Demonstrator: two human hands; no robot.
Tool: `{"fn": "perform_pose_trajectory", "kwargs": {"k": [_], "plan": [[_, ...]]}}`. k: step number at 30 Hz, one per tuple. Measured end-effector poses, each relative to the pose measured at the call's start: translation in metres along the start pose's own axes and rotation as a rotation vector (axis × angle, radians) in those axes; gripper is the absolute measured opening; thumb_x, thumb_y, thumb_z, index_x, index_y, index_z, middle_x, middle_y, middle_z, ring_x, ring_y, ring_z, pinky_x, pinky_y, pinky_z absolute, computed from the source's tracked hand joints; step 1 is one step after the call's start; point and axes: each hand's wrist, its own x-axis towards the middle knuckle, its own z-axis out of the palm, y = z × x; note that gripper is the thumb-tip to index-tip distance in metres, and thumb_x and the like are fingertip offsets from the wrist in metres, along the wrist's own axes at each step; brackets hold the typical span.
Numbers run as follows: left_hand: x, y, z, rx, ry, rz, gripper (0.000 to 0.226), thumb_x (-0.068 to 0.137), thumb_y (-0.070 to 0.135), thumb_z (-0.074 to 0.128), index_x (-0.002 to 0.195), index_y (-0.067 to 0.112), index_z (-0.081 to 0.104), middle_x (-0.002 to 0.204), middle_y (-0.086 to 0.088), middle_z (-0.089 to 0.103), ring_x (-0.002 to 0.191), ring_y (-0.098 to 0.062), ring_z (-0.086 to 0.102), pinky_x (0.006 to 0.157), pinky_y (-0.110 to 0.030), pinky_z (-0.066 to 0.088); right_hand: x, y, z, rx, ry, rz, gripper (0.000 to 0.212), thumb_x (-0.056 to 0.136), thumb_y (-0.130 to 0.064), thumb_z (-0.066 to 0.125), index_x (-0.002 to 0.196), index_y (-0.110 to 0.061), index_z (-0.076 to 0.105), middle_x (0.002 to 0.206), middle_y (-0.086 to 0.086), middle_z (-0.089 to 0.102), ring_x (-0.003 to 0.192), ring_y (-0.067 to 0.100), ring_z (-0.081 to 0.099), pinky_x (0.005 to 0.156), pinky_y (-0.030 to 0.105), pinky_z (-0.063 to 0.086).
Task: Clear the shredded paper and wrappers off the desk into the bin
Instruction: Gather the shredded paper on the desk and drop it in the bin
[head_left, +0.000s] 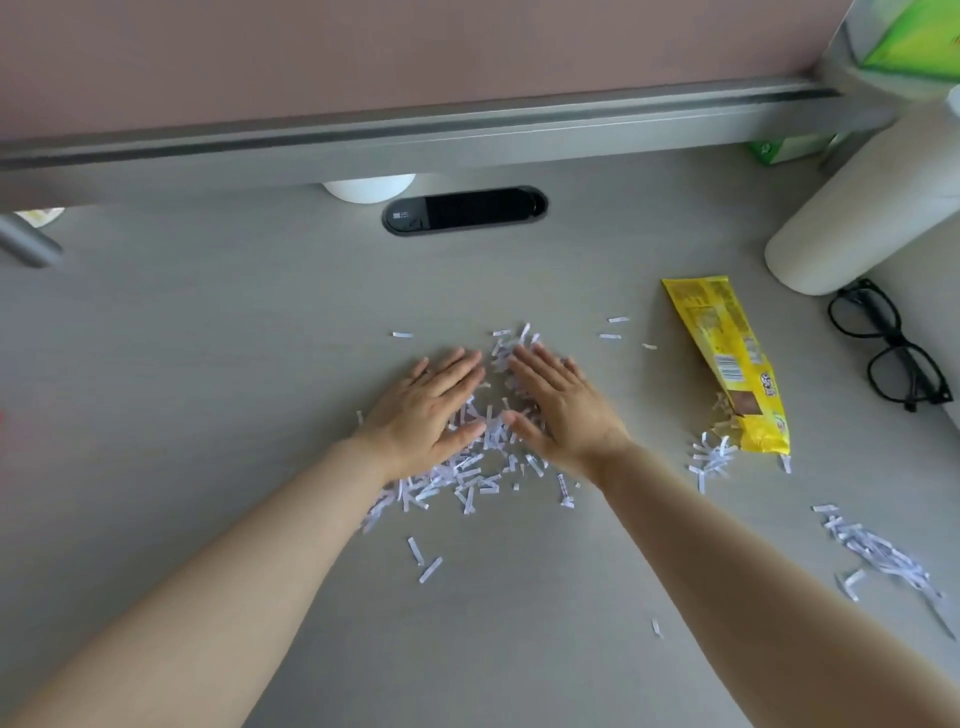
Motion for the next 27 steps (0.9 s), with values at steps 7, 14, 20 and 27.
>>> {"fn": "perform_pose_trajectory", "kwargs": {"k": [7,14,20,27], "plan": [[-0.016,-0.022,-0.022,0.043,0.148,-0.119,0.070,0.091,0.058,0.018,0.142,0.009,0.026,0.149,-0.015,0.021,0.137,-0.026,0.010,0.104,-0.054,0.008,0.011,0.006,-0.001,-0.093,0.218,0.165,0.055,0.089,-0.042,0.040,0.133,-0.009,0.039,0.148,0.013,0.027,0.136,0.033,0.020,0.109,0.050,0.024],[-0.013,-0.025,-0.017,-0.035,-0.094,-0.226,0.099,0.076,0.076,-0.006,0.144,0.005,0.007,0.149,-0.002,-0.010,0.133,-0.009,-0.014,0.107,-0.031,-0.009,0.031,-0.013,0.009,-0.099,-0.152,0.020,0.068,0.087,-0.055,0.016,0.144,-0.019,0.008,0.154,0.001,0.003,0.138,0.013,-0.008,0.114,0.044,-0.001],[-0.076,-0.015,-0.011,-0.035,-0.017,-0.043,0.083,0.090,0.065,0.010,0.139,-0.001,0.027,0.148,-0.012,0.020,0.137,-0.017,0.010,0.110,-0.040,0.011,-0.009,-0.041,0.024,0.100,-0.085,-0.144,0.068,0.090,-0.056,0.015,0.139,-0.012,0.030,0.148,0.005,0.029,0.138,0.017,0.017,0.113,0.035,0.014],[-0.139,-0.015,-0.012,0.024,0.008,-0.078,0.102,0.074,0.082,0.030,0.146,0.016,0.001,0.154,0.000,-0.004,0.139,-0.028,0.003,0.107,-0.053,0.007,-0.061,-0.035,0.006,0.009,-0.027,0.033,0.096,0.072,-0.080,0.028,0.144,-0.019,0.007,0.152,-0.001,0.006,0.140,0.014,-0.003,0.113,0.044,0.003]]}}
